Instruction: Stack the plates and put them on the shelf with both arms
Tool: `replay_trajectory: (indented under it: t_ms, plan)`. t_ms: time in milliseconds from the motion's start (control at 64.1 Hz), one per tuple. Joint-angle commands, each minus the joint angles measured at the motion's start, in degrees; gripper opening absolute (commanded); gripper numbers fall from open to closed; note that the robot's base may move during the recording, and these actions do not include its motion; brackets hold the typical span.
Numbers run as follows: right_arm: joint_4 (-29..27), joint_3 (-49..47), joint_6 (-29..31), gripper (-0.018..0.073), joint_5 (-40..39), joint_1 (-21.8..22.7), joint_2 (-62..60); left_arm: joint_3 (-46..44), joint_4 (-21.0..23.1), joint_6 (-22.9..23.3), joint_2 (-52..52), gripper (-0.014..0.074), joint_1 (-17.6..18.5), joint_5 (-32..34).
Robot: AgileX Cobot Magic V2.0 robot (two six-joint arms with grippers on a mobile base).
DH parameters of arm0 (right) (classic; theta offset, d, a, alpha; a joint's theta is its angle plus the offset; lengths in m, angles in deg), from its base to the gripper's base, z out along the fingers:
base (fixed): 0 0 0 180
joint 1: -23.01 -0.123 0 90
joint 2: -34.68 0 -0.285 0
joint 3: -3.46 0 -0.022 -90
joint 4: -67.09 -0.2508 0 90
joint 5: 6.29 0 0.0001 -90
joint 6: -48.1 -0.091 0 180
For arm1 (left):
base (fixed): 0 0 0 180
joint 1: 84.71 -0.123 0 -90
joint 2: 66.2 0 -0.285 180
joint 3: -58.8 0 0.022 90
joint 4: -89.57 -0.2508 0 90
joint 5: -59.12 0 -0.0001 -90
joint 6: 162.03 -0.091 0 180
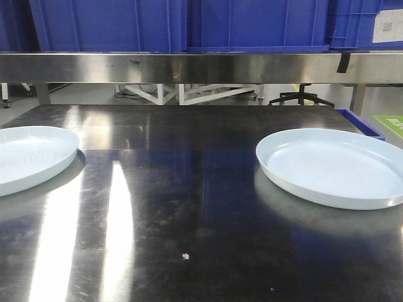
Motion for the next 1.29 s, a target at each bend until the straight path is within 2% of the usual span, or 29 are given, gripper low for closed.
replay_trajectory:
  t_ms: [0,172,265,343,421,484,515,577,795,1076,1279]
  plan:
    - [-0.3,-2.2,-0.1,0.0028,-5.6,-0.1,0.2,-2.1,0.2,0.2,0.6,0.0086,0.3,3.5]
    - [-0.3,-2.2,-0.1,0.0028,-8.5,-0.1,0.4,-2.1,0.3,0.2,0.6,0.0095,0.3,5.0]
    - [-0.3,-2.2,-0.1,0.0064,-8.3,-0.1,0.4,-2.1,0.3,0.2,0.6,0.0153,0.3,5.4]
    - [-0.3,-2.2,-0.1,0.0222,-8.0,-0.1,0.4,-2.1,0.3,0.2,0.3,0.0283,0.3,5.4]
    - [-0.3,-2.2,-0.1,0.0449,-7.6,-0.1,0.5,-2.1,0.3,0.2,-0.6,0.0459,0.3,5.4]
    - [-0.3,-2.2,-0.1,0.0553,-7.3,-0.1,0.7,-2.1,0.3,0.2,-1.9,0.057,0.3,5.0]
    - [-0.3,-2.2,-0.1,0.057,-7.1,-0.1,0.8,-2.1,0.3,0.3,-2.6,0.062,0.3,5.0]
    - [-0.3,-2.2,-0.1,0.0562,-6.7,-0.1,0.8,-2.1,0.3,0.7,-4.4,0.0657,0.3,4.9]
    - [-0.3,-2.2,-0.1,0.0543,-5.6,-0.1,0.8,-2.1,0.3,1.1,-12.2,0.0657,-0.4,6.5]
    - [-0.3,-2.2,-0.1,0.0543,-5.6,-0.1,0.8,-4.0,0.3,2.1,-20.4,0.0657,-6.7,9.2]
    - [-0.3,-2.2,-0.1,0.0543,-5.6,-0.1,0.8,-6.6,0.0,2.1,-25.9,0.0657,-8.3,9.2]
